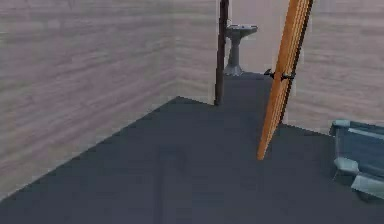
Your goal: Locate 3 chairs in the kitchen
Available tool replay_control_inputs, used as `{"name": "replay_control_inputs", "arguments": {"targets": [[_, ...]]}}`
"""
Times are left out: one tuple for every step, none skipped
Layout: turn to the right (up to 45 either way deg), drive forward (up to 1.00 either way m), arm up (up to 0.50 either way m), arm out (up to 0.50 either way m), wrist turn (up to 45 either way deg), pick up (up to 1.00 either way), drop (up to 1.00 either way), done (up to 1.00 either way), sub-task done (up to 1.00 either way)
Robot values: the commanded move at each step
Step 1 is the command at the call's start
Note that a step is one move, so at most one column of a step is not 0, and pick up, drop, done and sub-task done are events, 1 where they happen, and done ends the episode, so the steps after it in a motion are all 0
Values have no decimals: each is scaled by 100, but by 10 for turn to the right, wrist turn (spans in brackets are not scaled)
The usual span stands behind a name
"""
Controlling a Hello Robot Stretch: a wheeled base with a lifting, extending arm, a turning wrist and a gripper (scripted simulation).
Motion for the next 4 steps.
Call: {"name": "replay_control_inputs", "arguments": {"targets": [[0,100,0,0,0,0,0,0,0],[90,0,0,0,0,0,0,0,0],[0,35,0,0,0,0,0,0,0],[0,90,0,0,0,0,0,0,0]]}}
